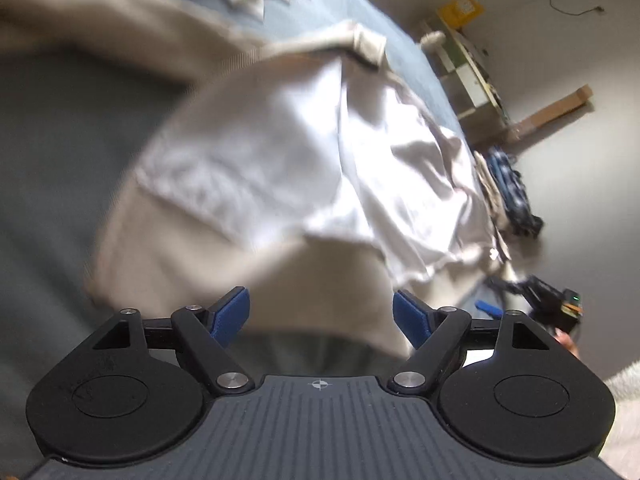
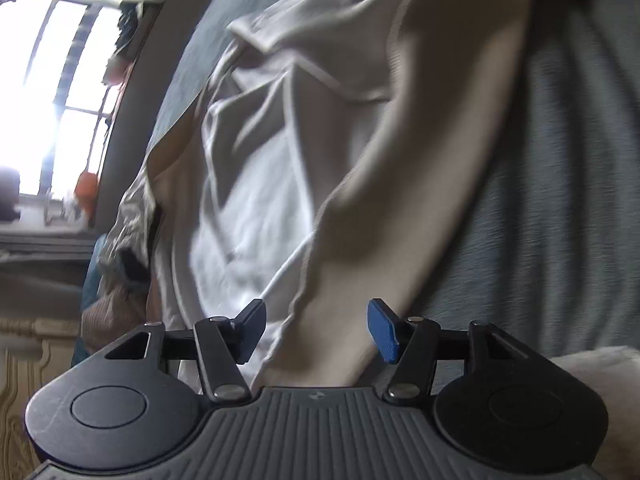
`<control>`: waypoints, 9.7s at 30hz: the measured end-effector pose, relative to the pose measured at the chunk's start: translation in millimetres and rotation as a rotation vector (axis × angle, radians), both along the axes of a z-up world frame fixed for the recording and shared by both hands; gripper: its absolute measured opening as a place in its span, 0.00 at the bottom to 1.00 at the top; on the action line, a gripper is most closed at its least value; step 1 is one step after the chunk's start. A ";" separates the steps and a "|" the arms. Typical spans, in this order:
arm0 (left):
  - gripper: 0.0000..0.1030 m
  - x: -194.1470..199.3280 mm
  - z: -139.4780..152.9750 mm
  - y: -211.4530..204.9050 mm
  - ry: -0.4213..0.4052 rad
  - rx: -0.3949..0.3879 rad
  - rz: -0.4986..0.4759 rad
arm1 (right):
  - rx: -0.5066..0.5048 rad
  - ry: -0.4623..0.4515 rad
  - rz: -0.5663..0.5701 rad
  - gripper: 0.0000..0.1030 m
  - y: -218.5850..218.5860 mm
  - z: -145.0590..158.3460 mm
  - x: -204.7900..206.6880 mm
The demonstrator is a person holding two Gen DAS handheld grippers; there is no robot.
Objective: Fold clothes
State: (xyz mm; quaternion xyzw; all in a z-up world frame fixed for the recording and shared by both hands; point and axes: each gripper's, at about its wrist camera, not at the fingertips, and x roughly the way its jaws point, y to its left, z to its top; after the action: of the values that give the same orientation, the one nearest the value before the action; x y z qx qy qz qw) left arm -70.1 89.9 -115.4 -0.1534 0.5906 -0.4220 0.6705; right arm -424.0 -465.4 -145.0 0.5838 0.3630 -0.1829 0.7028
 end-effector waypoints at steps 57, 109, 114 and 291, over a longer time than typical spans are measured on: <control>0.00 -57.6 -25.0 28.2 0.079 0.190 0.425 | -0.280 -0.025 -0.402 0.01 -55.9 -3.7 -86.8; 0.45 32.8 -26.3 35.7 -0.420 0.380 0.111 | 0.122 -0.264 0.183 0.71 52.5 -63.9 321.7; 0.45 30.8 -32.0 36.5 -0.447 0.372 0.100 | 0.055 -0.244 0.163 0.70 58.8 -81.2 352.6; 0.33 -24.9 -17.9 6.4 -0.033 0.120 -0.077 | -0.262 -0.121 0.662 0.46 106.1 11.9 134.8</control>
State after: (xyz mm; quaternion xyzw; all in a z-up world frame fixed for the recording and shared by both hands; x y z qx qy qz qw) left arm -95.0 96.3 -133.3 -0.0830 0.6094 -0.4137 0.6713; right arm -289.3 -359.3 -133.1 0.3491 0.4636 0.0447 0.8132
